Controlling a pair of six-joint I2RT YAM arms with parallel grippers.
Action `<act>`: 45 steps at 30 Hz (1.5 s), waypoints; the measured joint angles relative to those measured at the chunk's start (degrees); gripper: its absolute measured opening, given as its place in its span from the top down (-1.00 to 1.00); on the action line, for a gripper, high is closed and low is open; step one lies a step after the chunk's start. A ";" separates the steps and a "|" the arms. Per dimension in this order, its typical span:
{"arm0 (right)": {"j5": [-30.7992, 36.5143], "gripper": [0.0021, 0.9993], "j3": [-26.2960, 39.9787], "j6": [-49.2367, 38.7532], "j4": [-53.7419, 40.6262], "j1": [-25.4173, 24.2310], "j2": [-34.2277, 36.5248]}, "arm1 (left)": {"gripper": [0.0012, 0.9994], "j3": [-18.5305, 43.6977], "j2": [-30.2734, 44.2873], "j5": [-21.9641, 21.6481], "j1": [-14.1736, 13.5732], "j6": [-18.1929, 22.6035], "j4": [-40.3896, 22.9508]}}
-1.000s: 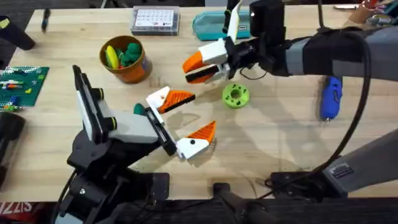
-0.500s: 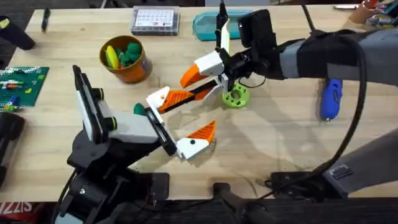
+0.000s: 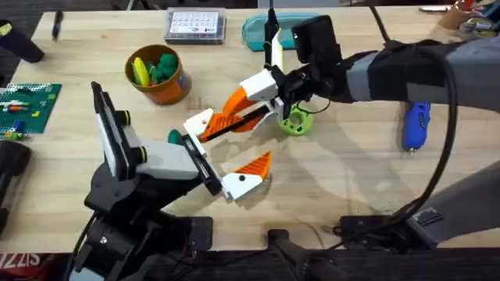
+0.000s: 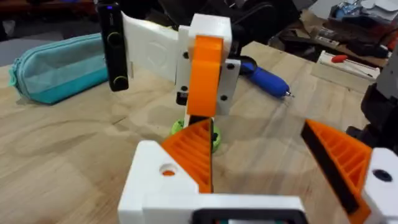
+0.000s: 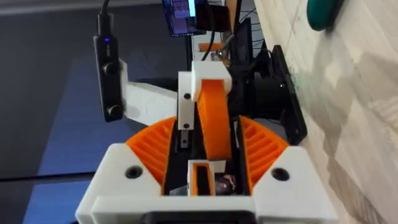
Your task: Pick up the gripper from the table and insert it into the empty holder that is missing its gripper. Then pick up a screw, insert it into the mounting hole, and use the screwdriver to tighten it. Finally, clean up the table by picking up the vegetable and placing it into the bucket.
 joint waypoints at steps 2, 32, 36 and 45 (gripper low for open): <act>0.00 -0.06 0.00 0.02 0.00 0.08 0.00 | -0.98 0.00 0.01 -0.01 0.00 -0.01 0.00; 2.96 0.98 0.00 0.34 2.00 0.11 0.00 | -0.97 0.00 0.02 -0.92 0.00 -0.20 0.02; 4.66 0.98 -0.02 2.10 6.36 0.26 0.00 | -0.97 0.00 0.02 -1.79 0.15 0.04 0.19; 5.87 0.98 -0.04 3.42 7.46 0.66 0.00 | -0.97 0.00 0.02 -2.50 0.15 0.04 0.11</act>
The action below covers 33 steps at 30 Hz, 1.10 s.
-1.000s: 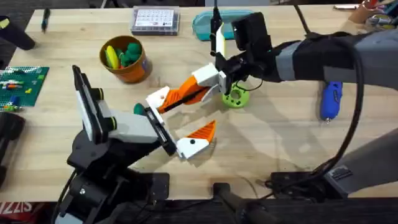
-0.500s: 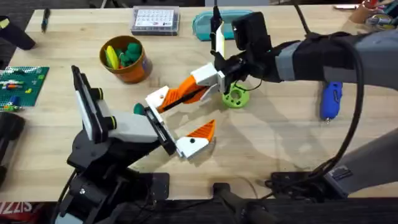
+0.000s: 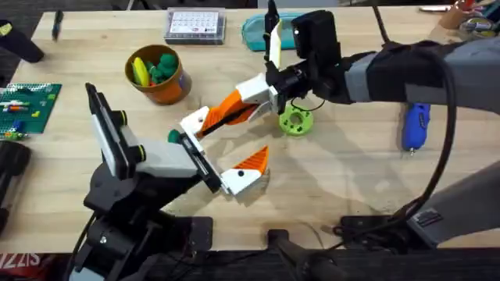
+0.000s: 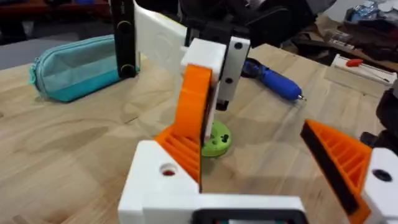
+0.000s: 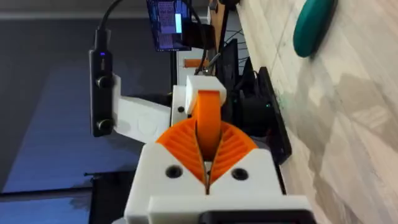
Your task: Pick up the gripper from the table and insert it into the empty holder that is missing its gripper. Then pick up a screw, insert it into the mounting hole, and use the screwdriver to tighten it. Finally, clean up the table by picking up the vegetable and placing it into the bucket.
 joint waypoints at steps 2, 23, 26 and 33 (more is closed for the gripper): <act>0.23 0.98 0.00 0.10 0.13 0.26 0.00 | -0.97 0.00 0.00 -0.35 0.04 -0.02 -0.03; -0.85 0.98 0.00 0.10 -0.19 -0.19 0.00 | -0.97 0.00 -0.01 1.57 0.28 0.00 0.21; -1.94 0.98 0.00 0.10 -0.77 -0.44 0.00 | -0.97 0.00 -0.01 3.07 0.28 0.02 0.37; -2.33 0.98 0.00 0.09 -1.53 -0.06 0.06 | -0.97 0.00 0.00 4.42 0.61 0.00 0.32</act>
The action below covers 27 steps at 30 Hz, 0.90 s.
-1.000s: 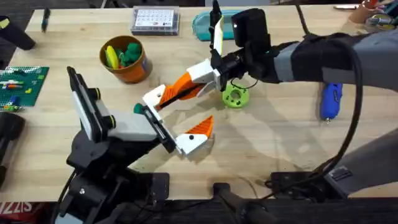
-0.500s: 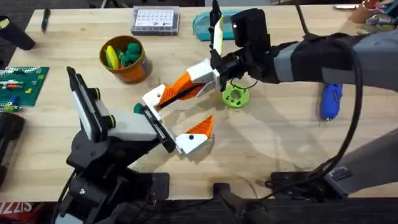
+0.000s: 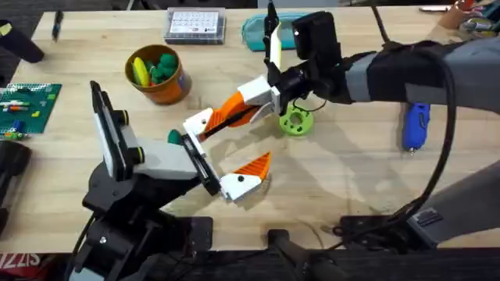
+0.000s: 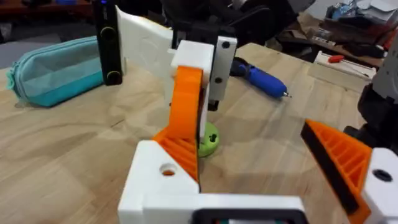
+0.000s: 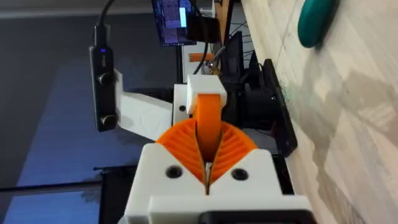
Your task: Pick up the gripper from the table and insert it into the empty holder that is missing its gripper. Then pick up a screw, insert it into the mounting hole, and use the screwdriver to tighten it. Finally, clean up the table by picking up the vegetable and placing it into the bucket.
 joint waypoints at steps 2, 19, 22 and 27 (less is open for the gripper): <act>-0.04 0.98 0.00 0.00 0.05 0.04 0.24 | -0.97 0.00 -0.02 0.00 0.00 -0.03 -0.16; -0.89 0.92 0.00 0.08 0.35 -0.14 0.91 | -0.97 0.00 -0.02 0.32 0.15 -0.43 -0.40; -1.14 0.74 0.00 0.24 0.52 -0.18 0.95 | -0.97 0.00 0.00 0.59 0.15 -0.24 -0.37; -1.31 0.51 0.00 0.27 1.59 -0.18 0.99 | -0.97 0.00 -0.02 2.64 0.03 -0.04 -0.48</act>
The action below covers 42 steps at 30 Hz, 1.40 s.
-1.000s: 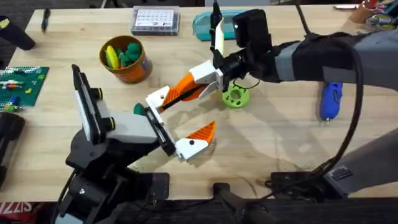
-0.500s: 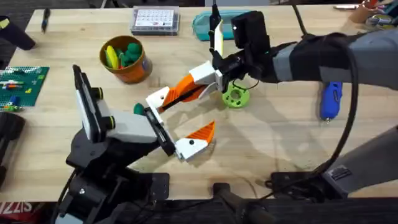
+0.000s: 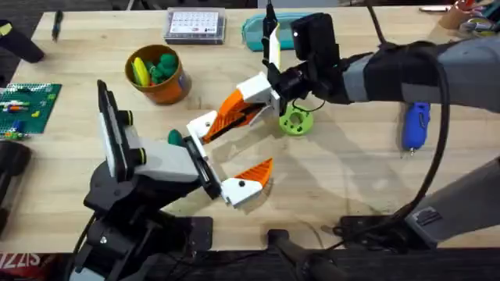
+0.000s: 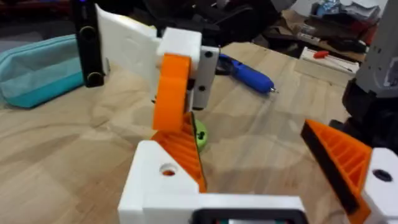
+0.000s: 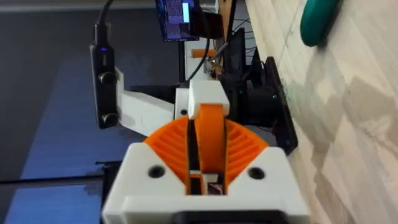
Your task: Pick up the gripper from the table and insert it into the empty holder that is missing its gripper. Then pick up a screw, insert it into the mounting hole, and use the screwdriver to tighten it. Finally, clean up the table by picking up the vegetable and placing it into the bucket.
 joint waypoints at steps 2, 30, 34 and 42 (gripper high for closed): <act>0.00 0.37 0.00 0.11 0.17 0.00 0.00 | -0.97 0.00 0.00 0.92 -0.23 0.00 -0.02; -1.54 -0.55 0.00 -3.15 -2.34 -0.70 0.00 | -0.98 0.00 0.02 3.18 -0.56 -0.02 -0.15; -2.24 -0.89 0.00 -4.28 -2.56 -3.21 0.00 | -0.98 0.00 0.02 3.16 -0.56 -0.02 -0.15; -2.64 -0.87 0.00 -4.67 -4.84 -4.45 0.02 | -0.97 0.00 0.00 3.16 -0.56 -0.02 -0.18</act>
